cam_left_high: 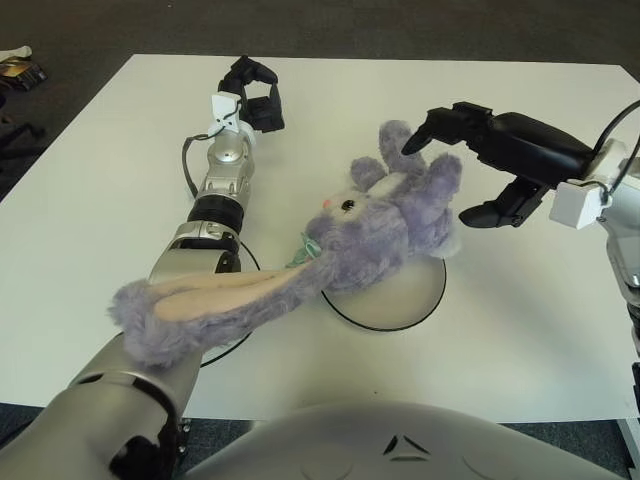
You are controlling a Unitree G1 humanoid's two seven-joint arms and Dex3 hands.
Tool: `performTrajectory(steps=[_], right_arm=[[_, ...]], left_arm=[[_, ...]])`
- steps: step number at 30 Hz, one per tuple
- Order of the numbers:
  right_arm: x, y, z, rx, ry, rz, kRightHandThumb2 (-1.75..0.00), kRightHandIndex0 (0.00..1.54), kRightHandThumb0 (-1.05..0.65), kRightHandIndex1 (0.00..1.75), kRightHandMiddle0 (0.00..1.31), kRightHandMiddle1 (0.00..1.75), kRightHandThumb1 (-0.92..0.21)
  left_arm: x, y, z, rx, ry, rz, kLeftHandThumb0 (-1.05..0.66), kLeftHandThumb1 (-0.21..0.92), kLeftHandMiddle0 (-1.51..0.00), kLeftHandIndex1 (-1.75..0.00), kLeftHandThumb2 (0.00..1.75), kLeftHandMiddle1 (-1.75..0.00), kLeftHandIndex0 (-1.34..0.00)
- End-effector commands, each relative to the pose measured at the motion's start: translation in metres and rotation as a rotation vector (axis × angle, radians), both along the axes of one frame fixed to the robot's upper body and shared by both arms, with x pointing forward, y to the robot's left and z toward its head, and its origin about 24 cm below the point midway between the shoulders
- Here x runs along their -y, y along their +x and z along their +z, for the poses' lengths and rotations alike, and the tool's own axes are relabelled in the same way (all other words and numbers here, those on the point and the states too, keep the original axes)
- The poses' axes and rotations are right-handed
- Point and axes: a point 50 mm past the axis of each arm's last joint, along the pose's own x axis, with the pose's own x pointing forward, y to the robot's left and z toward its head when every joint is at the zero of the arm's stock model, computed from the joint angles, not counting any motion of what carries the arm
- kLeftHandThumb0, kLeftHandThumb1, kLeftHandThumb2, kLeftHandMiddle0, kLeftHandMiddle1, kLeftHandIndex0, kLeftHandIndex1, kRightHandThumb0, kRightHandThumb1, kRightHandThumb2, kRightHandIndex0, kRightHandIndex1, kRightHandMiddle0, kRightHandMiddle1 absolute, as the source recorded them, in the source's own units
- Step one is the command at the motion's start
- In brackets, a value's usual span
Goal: Put the doll into the plate.
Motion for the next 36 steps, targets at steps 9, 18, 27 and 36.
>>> performTrajectory(steps=[9,18,27,36], right_arm=[[0.009,0.015,-0.002,0.07,0.071,-0.105,-1.37,0.0,-0.18,0.81,0.0,1.25,-0.17],[0.007,0.029,-0.005,0.124,0.17,-0.161,-1.35,0.0,-0.26,0.98,0.0,1.32,-0.13],[0.014,0.031,-0.006,0.084,0.27,-0.264,-1.41,0.0,-0.16,1.05,0.02,1.4,-0.11],[0.019,0.034,-0.002,0.047,0.262,-0.349,-1.47,0.0,-0.03,0.91,0.02,1.4,-0.12]], left_arm=[[0.005,0.0,0.009,0.047,-0.006,-0.032,-0.51,0.23,-1.37,-1.75,1.42,-1.75,-0.68],[0.01,-0.006,0.012,0.091,-0.004,-0.125,-0.51,0.24,-1.39,-1.75,1.41,-1.75,-0.67],[0.007,-0.017,0.015,0.15,0.018,-0.201,-0.5,0.27,-1.39,-1.75,1.38,-1.75,-0.65],[-0.003,-0.033,0.014,0.16,0.01,-0.246,-0.49,0.29,-1.38,-1.75,1.35,-1.75,-0.63]])
